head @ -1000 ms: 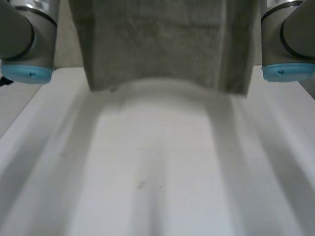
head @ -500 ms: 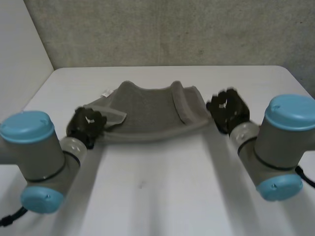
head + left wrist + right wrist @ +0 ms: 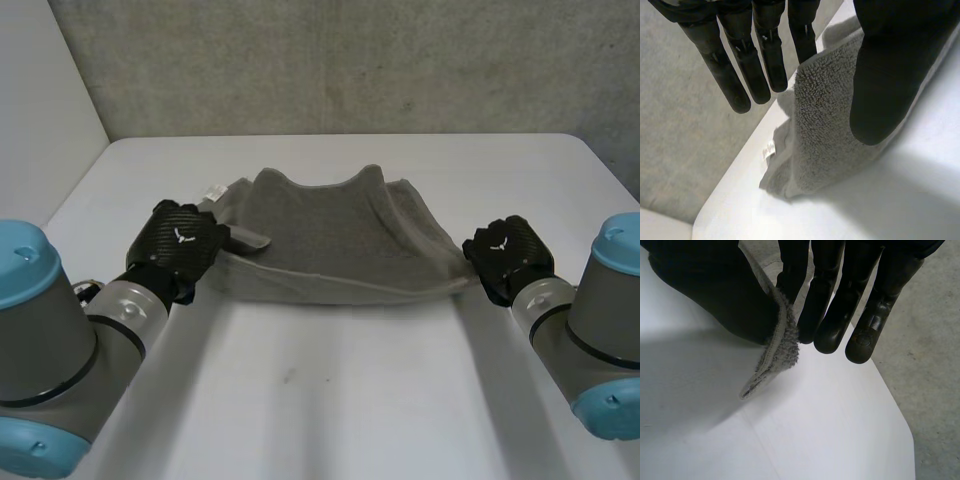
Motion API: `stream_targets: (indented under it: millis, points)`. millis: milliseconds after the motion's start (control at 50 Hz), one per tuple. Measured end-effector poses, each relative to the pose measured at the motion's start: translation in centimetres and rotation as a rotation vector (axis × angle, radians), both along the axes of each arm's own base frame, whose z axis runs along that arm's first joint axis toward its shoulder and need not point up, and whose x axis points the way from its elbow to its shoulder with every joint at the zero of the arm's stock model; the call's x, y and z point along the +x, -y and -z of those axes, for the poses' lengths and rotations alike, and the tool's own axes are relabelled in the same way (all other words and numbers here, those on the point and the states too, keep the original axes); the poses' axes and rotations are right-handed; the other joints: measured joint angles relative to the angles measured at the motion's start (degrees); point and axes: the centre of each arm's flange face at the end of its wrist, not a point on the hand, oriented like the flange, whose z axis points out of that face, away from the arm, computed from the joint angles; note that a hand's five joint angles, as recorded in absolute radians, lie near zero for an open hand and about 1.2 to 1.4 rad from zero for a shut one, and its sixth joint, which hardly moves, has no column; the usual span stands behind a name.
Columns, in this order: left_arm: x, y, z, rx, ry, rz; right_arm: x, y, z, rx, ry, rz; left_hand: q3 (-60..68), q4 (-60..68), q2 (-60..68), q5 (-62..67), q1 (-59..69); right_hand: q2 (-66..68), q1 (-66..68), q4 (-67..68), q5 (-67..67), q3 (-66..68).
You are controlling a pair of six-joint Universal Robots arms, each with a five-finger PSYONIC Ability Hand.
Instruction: Fold the towel.
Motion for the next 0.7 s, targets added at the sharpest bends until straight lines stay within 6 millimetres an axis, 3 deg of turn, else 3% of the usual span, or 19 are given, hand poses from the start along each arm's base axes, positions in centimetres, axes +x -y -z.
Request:
stream_targets:
  millis: [140, 360, 520, 620, 700]
  points:
    - [-0.2, -0.4, -1.2, -0.006, -0.016, 0.082, -0.1, 0.2, 0.1, -0.010, 0.006, -0.005, -0.30, -0.38, -0.38, -0.38, -0.41, 0.00, 0.00, 0.00, 0.02, 0.00]
    - [1.8, 1.4, -0.7, -0.006, 0.031, 0.034, -0.5, 0.7, 0.0, -0.023, 0.008, 0.010, -0.45, -0.43, -0.47, -0.44, -0.42, 0.00, 0.00, 0.00, 0.02, 0.00]
    - [3.6, 3.2, 0.6, 0.008, 0.099, 0.021, -1.0, 1.1, 0.0, -0.023, 0.004, 0.023, 14.25, 14.29, 14.28, 14.08, 14.04, 0.00, 0.00, 0.00, 0.02, 0.00]
    - [3.4, 2.9, 1.3, 0.032, 0.093, 0.085, -1.1, 1.0, 0.0, -0.018, 0.002, 0.024, 12.07, 12.09, 12.08, 12.25, 11.67, 0.00, 0.00, 0.00, 0.03, 0.00]
    - [2.5, 1.7, 1.6, 0.052, 0.068, 0.195, -1.1, 1.0, 0.0, -0.014, 0.001, 0.025, 0.40, 0.54, 0.39, 0.54, 0.07, 0.00, 0.00, 0.00, 0.02, 0.00]
